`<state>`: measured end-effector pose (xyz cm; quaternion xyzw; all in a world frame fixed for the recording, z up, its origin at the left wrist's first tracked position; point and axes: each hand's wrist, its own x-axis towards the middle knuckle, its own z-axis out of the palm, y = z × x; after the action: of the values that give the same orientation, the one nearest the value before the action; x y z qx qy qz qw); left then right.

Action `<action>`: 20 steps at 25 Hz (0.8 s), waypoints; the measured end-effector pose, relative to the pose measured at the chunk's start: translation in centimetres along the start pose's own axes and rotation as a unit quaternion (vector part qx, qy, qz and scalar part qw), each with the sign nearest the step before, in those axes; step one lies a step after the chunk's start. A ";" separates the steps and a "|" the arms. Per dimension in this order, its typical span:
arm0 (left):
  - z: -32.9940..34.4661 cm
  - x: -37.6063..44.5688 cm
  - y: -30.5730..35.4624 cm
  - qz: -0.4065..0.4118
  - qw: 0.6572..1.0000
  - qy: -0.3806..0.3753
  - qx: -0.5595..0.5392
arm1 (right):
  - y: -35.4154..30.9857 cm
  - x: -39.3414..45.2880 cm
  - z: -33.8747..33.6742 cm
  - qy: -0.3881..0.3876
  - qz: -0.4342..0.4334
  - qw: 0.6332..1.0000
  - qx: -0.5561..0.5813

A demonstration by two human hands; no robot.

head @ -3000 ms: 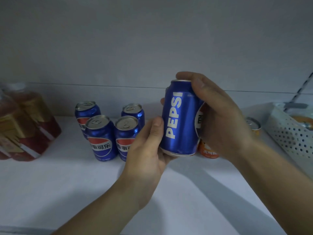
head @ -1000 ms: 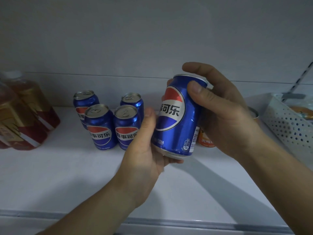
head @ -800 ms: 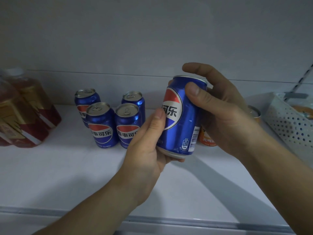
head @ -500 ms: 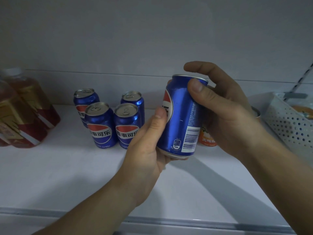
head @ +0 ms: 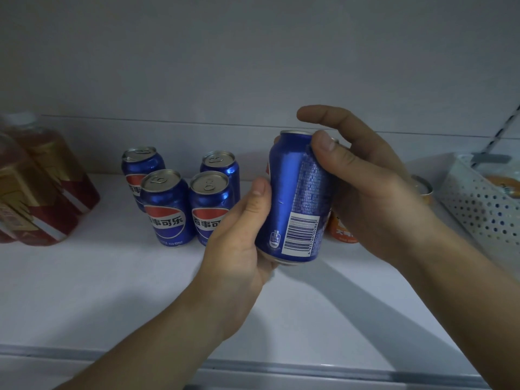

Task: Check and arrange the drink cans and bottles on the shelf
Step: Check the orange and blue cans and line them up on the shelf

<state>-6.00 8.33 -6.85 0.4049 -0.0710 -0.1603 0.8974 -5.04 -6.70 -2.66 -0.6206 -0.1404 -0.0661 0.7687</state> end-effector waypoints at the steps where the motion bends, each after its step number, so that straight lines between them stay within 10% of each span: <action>1: 0.0 0.1 0.0 -0.012 1.000 0.004 0.005 | -0.1 0.0 0.0 -0.012 0.006 1.000 0.008; 20: -0.6 -0.1 0.3 0.021 0.994 -0.030 0.107 | -0.7 -0.4 0.3 0.018 -0.004 1.000 -0.020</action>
<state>-5.86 9.01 -7.05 0.4922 -0.1230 -0.1444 0.8495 -5.64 -6.63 -2.04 -0.6342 -0.1271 -0.0831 0.7581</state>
